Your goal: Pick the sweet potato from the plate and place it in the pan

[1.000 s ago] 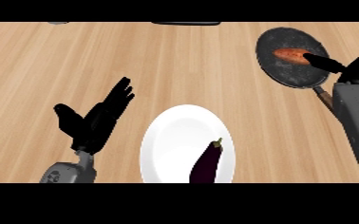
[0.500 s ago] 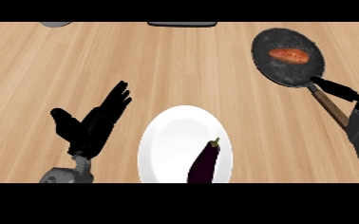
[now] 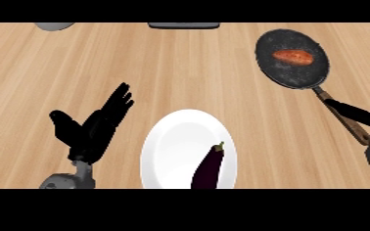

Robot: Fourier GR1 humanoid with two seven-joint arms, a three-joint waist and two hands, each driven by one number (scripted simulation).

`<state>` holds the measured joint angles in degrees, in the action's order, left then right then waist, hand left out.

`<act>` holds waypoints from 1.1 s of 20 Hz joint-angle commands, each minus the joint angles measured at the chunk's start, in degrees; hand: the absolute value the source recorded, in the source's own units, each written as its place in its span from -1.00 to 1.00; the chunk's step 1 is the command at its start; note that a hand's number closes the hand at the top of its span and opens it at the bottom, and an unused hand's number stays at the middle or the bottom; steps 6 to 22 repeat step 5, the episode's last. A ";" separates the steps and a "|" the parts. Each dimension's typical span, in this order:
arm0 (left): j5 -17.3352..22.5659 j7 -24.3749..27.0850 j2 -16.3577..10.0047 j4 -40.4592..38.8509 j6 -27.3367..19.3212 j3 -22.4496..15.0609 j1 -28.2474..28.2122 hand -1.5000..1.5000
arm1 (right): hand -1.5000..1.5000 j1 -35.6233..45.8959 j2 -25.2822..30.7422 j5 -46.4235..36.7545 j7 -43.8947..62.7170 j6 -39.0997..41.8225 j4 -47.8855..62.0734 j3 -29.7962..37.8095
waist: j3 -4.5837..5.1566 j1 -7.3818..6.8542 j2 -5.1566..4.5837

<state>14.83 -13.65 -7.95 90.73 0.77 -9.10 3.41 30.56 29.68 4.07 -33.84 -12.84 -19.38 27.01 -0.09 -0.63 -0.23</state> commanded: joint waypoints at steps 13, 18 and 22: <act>-1.71 -0.18 1.36 -0.77 0.92 2.07 0.44 0.00 | -1.00 -5.75 -0.06 1.26 1.46 3.49 -6.46 -3.09 | 0.07 0.44 0.19; -1.71 -0.18 1.36 -0.77 0.92 2.07 0.44 0.00 | -1.00 -5.75 -0.06 1.26 1.46 3.49 -6.46 -3.09 | 0.07 0.44 0.19; -1.71 -0.18 1.36 -0.77 0.92 2.07 0.44 0.00 | -1.00 -5.75 -0.06 1.26 1.46 3.49 -6.46 -3.09 | 0.07 0.44 0.19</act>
